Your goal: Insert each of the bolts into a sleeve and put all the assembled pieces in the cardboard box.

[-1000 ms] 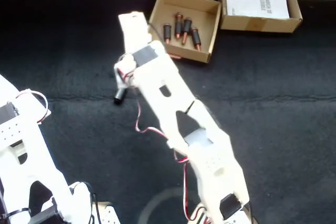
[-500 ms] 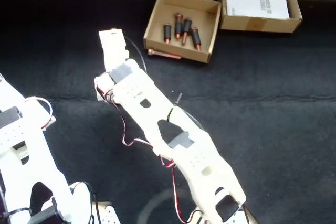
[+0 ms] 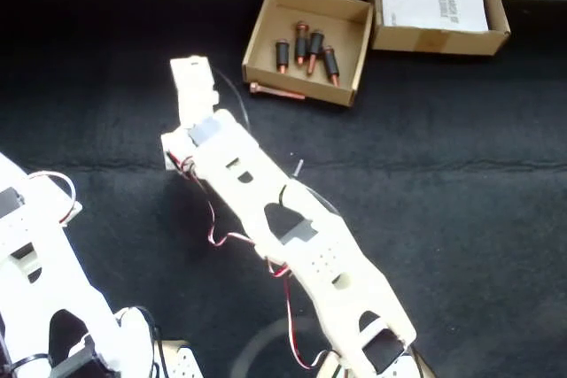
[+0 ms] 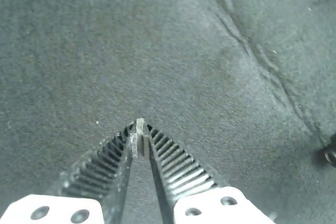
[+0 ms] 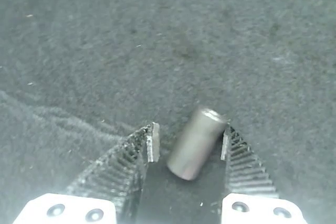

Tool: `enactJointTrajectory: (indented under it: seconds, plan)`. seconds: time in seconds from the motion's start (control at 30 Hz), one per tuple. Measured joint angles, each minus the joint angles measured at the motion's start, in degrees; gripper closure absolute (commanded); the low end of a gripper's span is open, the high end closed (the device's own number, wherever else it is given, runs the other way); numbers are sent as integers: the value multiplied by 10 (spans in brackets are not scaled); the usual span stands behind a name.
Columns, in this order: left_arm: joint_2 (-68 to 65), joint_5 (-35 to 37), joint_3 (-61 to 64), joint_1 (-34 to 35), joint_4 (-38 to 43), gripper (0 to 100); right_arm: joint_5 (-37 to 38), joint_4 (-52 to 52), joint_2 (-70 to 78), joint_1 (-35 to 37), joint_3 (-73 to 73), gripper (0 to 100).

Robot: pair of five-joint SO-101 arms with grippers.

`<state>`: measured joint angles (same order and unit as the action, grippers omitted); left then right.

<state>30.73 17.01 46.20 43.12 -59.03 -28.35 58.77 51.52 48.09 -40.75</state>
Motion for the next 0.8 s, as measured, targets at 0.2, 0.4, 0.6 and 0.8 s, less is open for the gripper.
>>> enactJointTrajectory:
  seconds: [0.2,0.4,0.6,0.8]
  plan:
    - [0,0,0,25,0,990,0,1,39,-24,-38,957]
    - [0,0,0,45,0,990,26,10,73,-45,-81,991]
    - [0,0,21,44,0,991,30,69,81,-56,-133,991]
    - [0,1,55,-11,-2,991,31,188,84,-105,-299,991]
